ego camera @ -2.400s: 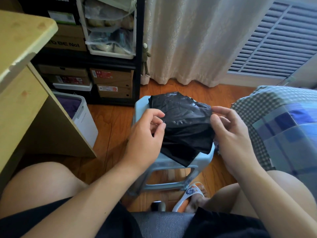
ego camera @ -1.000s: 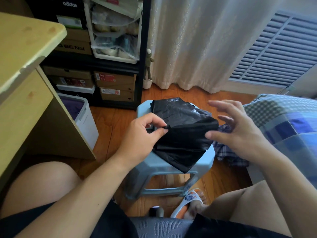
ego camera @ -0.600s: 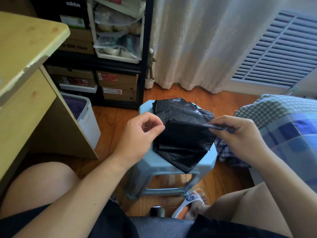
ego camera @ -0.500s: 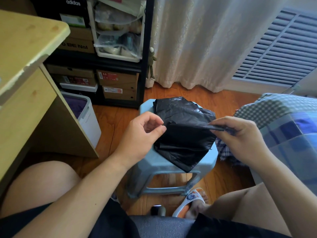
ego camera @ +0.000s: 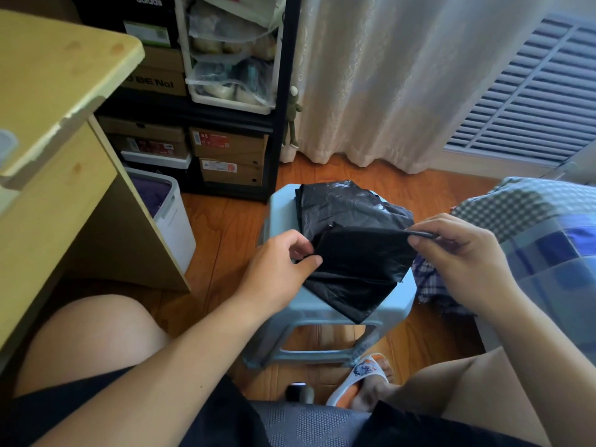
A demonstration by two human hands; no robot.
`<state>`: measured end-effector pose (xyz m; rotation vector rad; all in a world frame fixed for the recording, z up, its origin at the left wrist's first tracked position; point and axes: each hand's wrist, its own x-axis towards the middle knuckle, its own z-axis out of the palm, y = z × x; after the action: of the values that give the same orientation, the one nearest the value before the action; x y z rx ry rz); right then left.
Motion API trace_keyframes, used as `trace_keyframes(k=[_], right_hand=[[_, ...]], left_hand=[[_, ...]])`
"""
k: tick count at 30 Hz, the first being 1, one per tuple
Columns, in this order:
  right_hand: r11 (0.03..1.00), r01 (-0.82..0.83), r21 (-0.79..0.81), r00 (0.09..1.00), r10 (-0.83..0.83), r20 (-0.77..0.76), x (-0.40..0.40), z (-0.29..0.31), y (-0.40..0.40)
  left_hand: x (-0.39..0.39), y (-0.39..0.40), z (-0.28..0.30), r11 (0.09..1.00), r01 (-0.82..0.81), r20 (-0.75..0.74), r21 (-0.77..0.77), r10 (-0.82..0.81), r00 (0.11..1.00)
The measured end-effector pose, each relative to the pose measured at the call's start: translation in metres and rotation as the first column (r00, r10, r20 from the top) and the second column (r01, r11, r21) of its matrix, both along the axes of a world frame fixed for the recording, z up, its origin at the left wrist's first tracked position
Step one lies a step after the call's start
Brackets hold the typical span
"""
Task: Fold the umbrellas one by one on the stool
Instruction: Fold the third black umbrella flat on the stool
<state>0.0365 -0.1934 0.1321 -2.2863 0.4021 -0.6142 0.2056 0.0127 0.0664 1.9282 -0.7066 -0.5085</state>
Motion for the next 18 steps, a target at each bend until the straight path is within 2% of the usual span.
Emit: trace_keyframes(k=[5,9,12,15,18], right_hand=[[1.000,0.006,0.028,1.000,-0.006,0.006,0.002,-0.001,0.002],[1.000,-0.004,0.012,1.000,0.004,-0.014,0.000,0.000,0.002],[1.000,0.006,-0.007,1.000,-0.006,-0.015,-0.001,0.001,0.001],[1.000,0.031,-0.002,0.999,-0.031,0.005,-0.001,0.001,0.000],[0.999,0.038,-0.009,0.999,-0.038,0.003,-0.003,0.002,-0.001]], left_hand=[[-0.006,-0.001,0.006,0.990,0.058,-0.036,-0.127,-0.063,0.997],[-0.013,-0.002,0.019,0.959,0.039,-0.070,-0.280,-0.061,0.996],[-0.019,0.002,0.027,0.930,0.027,-0.011,-0.366,-0.033,0.999],[-0.021,0.005,0.028,0.936,0.027,0.098,-0.350,0.008,0.995],[-0.019,0.004,0.026,0.936,-0.020,-0.029,-0.352,0.010,1.000]])
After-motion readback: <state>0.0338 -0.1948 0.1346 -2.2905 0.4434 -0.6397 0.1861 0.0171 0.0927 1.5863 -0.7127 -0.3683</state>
